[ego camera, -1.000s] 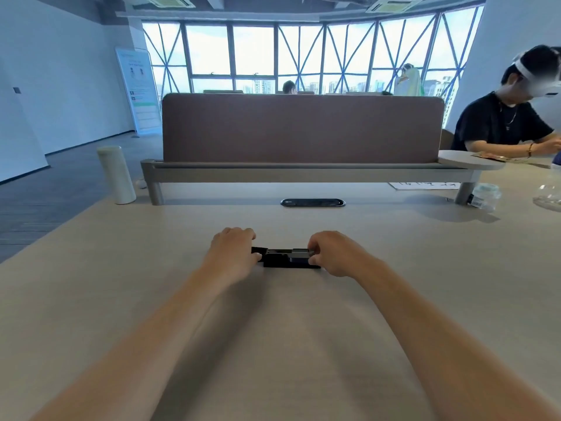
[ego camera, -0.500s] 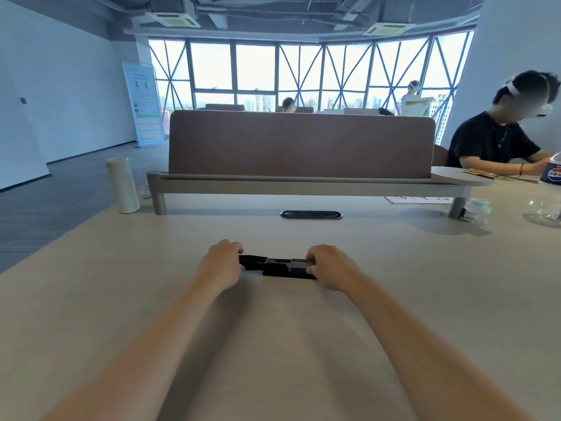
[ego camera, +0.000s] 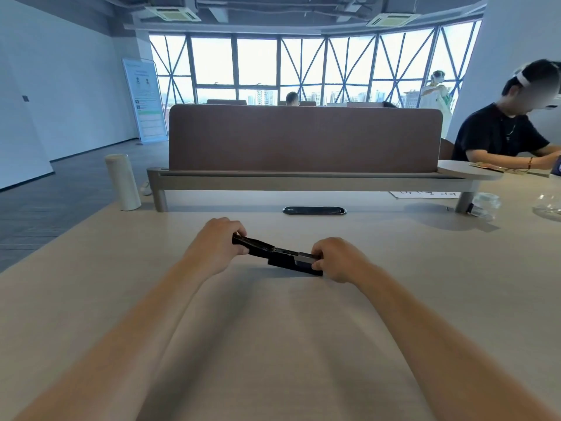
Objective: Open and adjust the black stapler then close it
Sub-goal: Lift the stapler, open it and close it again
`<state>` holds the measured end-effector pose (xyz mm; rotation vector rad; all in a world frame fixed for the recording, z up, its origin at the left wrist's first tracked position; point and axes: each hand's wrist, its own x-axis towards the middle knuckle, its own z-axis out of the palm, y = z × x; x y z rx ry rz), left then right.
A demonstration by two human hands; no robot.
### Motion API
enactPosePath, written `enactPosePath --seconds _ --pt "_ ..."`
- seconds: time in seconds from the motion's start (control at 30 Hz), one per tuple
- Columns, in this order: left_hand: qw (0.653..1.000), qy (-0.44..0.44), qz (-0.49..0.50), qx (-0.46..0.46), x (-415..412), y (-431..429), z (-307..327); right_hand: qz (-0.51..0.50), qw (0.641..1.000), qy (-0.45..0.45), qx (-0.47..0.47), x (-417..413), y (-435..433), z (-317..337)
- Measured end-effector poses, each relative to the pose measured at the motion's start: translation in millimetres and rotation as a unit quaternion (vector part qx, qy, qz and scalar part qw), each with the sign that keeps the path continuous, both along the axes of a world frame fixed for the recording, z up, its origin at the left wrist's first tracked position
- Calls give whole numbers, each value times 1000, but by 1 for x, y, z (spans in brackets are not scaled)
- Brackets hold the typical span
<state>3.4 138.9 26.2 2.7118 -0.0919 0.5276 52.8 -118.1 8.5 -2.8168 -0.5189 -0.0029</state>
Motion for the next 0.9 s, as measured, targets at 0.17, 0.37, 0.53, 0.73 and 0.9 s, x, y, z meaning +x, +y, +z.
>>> enactPosePath --seconds 0.17,0.37,0.53,0.73,0.9 --pt "998 42 -24 37 1 -2 10 16 999 4 -33 2 2 4" --pt "998 32 -55 15 2 -16 17 15 999 -14 -35 1 8 1" --pt "995 11 -71 -72 1 -39 18 15 1000 4 -1 0 9 -2" --pt "991 -10 -76 -111 6 -68 0 5 996 38 77 2 4 -7" --pt "989 15 -122 -83 14 -86 -18 20 995 35 95 3 1 -10"
